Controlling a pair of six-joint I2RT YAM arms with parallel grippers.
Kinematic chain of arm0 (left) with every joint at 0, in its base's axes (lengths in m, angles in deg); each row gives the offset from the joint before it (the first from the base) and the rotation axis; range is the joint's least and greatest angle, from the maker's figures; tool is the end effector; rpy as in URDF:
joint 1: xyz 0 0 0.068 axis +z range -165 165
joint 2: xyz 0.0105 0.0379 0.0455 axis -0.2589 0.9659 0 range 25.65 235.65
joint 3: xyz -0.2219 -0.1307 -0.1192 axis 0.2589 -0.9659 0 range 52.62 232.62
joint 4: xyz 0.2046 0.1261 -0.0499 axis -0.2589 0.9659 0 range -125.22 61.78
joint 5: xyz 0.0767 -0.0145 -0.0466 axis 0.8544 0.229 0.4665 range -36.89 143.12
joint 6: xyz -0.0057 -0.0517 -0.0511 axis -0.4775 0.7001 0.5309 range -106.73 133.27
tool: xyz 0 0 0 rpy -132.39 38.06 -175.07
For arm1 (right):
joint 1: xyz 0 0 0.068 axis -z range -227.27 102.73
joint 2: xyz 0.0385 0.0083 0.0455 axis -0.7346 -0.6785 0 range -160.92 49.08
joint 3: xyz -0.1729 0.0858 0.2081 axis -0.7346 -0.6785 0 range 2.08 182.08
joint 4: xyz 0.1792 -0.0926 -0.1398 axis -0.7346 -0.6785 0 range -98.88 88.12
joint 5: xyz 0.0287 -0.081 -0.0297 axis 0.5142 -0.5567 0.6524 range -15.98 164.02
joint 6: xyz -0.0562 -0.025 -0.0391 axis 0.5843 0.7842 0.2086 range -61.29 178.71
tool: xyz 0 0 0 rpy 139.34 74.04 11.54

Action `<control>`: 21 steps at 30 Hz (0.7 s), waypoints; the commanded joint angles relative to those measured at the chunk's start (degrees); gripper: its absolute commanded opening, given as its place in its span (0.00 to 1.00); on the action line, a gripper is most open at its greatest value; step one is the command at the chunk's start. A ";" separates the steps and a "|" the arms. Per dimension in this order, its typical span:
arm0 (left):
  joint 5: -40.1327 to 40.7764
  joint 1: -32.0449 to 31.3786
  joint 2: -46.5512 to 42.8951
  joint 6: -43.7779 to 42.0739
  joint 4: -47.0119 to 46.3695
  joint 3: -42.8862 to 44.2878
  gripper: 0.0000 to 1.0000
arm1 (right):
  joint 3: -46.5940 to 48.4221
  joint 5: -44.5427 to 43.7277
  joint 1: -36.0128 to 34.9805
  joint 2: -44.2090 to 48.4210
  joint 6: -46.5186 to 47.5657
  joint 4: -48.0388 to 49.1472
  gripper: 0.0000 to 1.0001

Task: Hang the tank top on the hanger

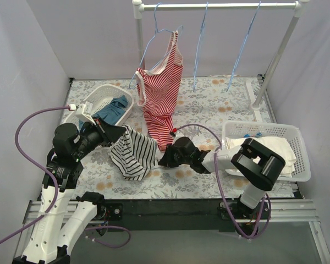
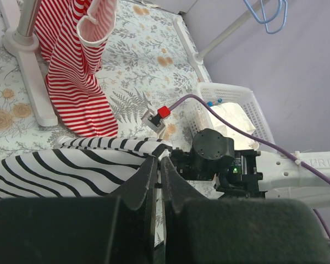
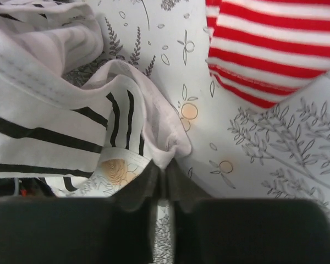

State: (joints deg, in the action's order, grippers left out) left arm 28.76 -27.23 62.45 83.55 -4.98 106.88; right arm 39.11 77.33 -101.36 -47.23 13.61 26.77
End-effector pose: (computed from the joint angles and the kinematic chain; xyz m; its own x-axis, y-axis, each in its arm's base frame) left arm 0.1168 -0.0508 0.3753 -0.6245 -0.7422 -0.2432 -0.0058 0.3158 -0.9488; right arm 0.1930 0.2727 0.1535 -0.8043 0.0951 -0.5866 -0.3797 0.6771 0.6304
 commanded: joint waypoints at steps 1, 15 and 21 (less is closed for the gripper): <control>0.45 -0.16 -0.06 -1.02 0.43 2.17 0.00 | 0.94 0.04 -0.23 2.59 1.24 -1.38 0.03; -6.66 -0.16 5.47 -1.38 -2.02 -6.35 0.00 | 14.52 -37.76 4.07 46.21 23.91 -41.73 0.01; -6.05 -0.25 7.85 7.22 -4.91 -18.36 0.00 | 24.39 -36.45 4.25 47.01 29.44 -44.20 0.01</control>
State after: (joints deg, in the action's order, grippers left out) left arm 23.66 -27.23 69.42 84.75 -7.72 95.64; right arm 57.87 43.34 -97.25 -0.53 36.67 -13.49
